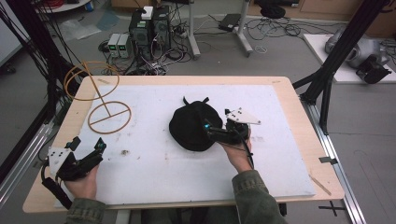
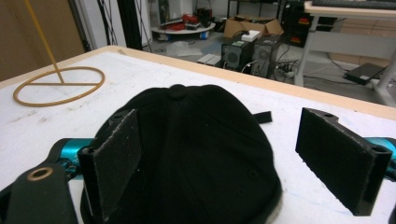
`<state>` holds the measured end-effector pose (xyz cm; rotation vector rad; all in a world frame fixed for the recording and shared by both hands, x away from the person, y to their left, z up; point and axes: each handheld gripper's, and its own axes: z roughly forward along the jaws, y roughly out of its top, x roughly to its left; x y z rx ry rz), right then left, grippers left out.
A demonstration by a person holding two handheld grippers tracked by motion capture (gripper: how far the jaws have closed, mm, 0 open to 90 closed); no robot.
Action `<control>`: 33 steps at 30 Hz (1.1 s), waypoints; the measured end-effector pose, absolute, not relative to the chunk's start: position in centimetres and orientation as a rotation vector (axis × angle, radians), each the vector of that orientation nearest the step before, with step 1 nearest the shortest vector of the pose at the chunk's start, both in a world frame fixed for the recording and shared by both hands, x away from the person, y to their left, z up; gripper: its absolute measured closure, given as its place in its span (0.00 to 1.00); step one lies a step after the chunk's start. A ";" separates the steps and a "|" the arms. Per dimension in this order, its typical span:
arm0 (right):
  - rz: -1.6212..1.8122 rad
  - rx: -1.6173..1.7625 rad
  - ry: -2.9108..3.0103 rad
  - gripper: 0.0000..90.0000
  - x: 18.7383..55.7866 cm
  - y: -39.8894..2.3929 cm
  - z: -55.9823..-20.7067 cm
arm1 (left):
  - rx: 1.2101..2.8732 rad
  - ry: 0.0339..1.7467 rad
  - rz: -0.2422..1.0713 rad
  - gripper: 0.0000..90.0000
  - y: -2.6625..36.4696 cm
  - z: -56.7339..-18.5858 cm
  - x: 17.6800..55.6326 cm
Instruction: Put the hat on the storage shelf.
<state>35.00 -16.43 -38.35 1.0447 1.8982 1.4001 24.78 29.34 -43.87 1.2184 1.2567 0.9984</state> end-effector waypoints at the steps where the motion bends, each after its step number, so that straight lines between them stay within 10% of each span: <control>1: 1.392 1.040 1.909 0.15 35.1 -16.2 -38.3 | 1.218 1.256 0.998 0.18 29.3 -43.9 24.8; 33: 1.261 1.025 2.042 0.31 37.8 -12.4 -40.7 | 1.229 1.245 1.006 0.19 29.3 -43.9 24.9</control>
